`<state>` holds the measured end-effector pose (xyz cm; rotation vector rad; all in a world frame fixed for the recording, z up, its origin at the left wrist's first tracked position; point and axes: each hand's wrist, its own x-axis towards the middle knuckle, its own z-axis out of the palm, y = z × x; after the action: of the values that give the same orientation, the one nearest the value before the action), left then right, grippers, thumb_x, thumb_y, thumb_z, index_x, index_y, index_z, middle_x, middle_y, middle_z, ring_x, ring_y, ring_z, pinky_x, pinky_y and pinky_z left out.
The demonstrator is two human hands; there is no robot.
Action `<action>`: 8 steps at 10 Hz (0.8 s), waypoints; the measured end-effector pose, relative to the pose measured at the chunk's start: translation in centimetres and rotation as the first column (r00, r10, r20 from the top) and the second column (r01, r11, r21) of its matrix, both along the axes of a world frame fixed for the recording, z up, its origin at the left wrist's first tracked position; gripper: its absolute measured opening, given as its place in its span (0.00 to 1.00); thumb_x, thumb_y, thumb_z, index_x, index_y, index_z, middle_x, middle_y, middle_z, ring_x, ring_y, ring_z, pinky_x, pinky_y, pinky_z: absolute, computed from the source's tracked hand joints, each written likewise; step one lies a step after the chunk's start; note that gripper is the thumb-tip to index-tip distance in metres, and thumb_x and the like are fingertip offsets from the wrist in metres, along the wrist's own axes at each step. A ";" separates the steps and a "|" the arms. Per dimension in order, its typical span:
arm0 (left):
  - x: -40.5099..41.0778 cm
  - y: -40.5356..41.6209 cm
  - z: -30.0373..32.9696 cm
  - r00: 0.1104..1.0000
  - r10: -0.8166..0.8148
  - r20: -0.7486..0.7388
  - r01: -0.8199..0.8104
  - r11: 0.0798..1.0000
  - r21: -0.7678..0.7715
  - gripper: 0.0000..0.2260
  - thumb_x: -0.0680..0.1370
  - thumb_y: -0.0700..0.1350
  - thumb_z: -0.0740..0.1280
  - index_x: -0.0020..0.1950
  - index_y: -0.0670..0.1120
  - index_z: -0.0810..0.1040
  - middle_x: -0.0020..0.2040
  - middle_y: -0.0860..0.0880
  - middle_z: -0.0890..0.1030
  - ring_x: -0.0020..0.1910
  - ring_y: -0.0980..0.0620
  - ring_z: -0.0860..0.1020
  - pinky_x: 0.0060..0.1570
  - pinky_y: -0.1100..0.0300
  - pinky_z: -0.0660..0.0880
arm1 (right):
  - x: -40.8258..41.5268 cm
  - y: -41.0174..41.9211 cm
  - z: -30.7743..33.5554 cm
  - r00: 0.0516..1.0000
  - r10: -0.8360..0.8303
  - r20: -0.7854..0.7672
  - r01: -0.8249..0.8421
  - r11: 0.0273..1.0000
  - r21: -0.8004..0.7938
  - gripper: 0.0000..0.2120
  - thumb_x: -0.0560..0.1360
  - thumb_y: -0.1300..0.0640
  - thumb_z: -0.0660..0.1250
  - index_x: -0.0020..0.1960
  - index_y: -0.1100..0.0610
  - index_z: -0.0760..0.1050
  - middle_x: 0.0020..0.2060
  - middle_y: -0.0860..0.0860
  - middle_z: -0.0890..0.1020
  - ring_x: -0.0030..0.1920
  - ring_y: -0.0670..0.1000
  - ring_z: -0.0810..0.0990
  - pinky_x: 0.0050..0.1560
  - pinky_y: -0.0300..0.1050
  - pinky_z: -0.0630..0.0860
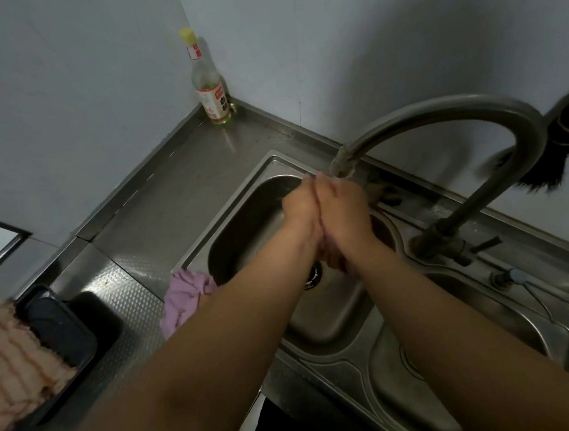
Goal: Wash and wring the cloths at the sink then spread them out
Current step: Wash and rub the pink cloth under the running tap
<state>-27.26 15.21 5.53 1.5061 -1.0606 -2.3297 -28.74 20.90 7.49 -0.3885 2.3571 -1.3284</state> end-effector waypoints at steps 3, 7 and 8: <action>0.4 0.5 0.8 0.998 -0.044 -0.046 0.043 0.999 -0.015 0.11 0.82 0.43 0.59 0.41 0.42 0.74 0.33 0.49 0.74 0.33 0.53 0.75 0.35 0.61 0.75 | -0.2 -0.3 -0.8 0.998 -0.023 -0.051 0.026 0.998 0.064 0.18 0.80 0.52 0.53 0.42 0.61 0.76 0.38 0.54 0.80 0.41 0.53 0.80 0.42 0.46 0.74; 2.3 -2.4 1.4 0.851 -0.506 -0.142 0.507 0.861 -0.026 0.28 0.77 0.63 0.62 0.62 0.39 0.77 0.51 0.42 0.82 0.53 0.47 0.81 0.60 0.53 0.75 | -2.6 -0.2 0.3 1.000 0.020 -0.003 -0.019 0.998 0.065 0.20 0.80 0.46 0.58 0.40 0.60 0.76 0.37 0.57 0.81 0.40 0.55 0.81 0.46 0.51 0.79; 3.3 -4.6 0.9 0.611 -0.791 0.014 0.766 0.587 -0.263 0.41 0.67 0.64 0.74 0.69 0.39 0.70 0.64 0.40 0.78 0.64 0.43 0.76 0.68 0.46 0.69 | -3.5 0.3 0.9 0.987 0.157 0.045 -0.158 0.987 0.014 0.20 0.80 0.47 0.58 0.37 0.60 0.75 0.33 0.54 0.79 0.37 0.50 0.81 0.38 0.45 0.75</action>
<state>-24.00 10.64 6.46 0.8667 -2.2480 -2.5594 -32.26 21.21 8.37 -0.5240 2.2500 -1.2304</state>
